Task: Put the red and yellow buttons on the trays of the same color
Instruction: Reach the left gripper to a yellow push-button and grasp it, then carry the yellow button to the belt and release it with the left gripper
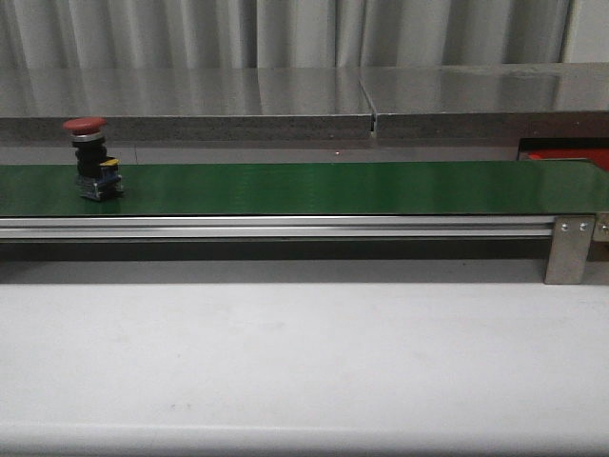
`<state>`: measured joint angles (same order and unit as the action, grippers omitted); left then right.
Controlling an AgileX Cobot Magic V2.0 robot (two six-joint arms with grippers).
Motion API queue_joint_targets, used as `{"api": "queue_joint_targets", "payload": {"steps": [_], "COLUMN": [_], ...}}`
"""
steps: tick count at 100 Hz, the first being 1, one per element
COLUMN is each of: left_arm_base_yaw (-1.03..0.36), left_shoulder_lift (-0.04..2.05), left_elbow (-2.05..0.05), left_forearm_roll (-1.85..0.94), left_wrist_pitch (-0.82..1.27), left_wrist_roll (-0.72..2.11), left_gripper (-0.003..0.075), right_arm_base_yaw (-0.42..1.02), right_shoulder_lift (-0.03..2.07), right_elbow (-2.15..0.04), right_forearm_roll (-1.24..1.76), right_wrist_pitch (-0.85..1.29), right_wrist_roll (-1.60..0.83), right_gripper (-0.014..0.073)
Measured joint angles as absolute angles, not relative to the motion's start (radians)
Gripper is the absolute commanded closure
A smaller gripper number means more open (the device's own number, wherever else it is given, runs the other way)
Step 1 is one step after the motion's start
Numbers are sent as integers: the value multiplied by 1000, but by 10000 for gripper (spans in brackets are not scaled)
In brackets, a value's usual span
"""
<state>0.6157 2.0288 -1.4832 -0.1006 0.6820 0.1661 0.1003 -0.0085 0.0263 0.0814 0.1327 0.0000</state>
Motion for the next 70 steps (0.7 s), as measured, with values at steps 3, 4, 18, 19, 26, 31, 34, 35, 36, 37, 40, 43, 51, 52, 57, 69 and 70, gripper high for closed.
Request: {"api": "queue_joint_targets", "payload": {"steps": [3,4,18,19,26,31,34,35,36,37,40,43,51,52,57,69,70], "left_arm_base_yaw": [616,616,616,616,616,616,616,616,616,616,616,616,616,616,616,616,616], "left_shoulder_lift": [2029,2029,2029,2029,2029,2029,2029,2029,2029,2029,2029,2029,2029,2029,2022,1975,1971], "left_elbow": [-1483,-1483,-1483,-1483,-1483,-1483,-1483,-1483,-1483,-1483,-1483,-1485,-1485,-1485,-1485,-1485,-1485], "left_forearm_roll": [-101,-101,-101,-101,-98,-98,-98,-98,-98,-98,-98,-98,-96,-96,-96,-98,-100], "left_wrist_pitch": [682,682,680,680,680,680,680,680,680,680,682,686,696,697,714,748,750], "left_wrist_roll": [166,166,166,166,166,166,166,166,166,166,166,166,166,166,166,166,166], "left_gripper": [296,301,423,430,502,552,584,590,603,609,633,661,716,720,738,739,739], "right_arm_base_yaw": [100,100,100,100,100,100,100,100,100,100,100,100,100,100,100,100,100], "right_shoulder_lift": [-8,-8,-8,-8,-8,-8,-8,-8,-8,-8,-8,-8,-8,-8,-8,-8,-8], "right_elbow": [26,26,26,26,26,26,26,26,26,26,26,26,26,26,26,26,26], "right_forearm_roll": [81,81,81,81,81,81,81,81,81,81,81,81,81,81,81,81,81], "right_wrist_pitch": [133,133,133,133,133,133,133,133,133,133,133,133,133,133,133,133,133], "right_wrist_roll": [0,0,0,0,0,0,0,0,0,0,0,0,0,0,0,0,0], "right_gripper": [660,660,660,660,660,660,660,660,660,660,660,660,660,660,660,660,660]}}
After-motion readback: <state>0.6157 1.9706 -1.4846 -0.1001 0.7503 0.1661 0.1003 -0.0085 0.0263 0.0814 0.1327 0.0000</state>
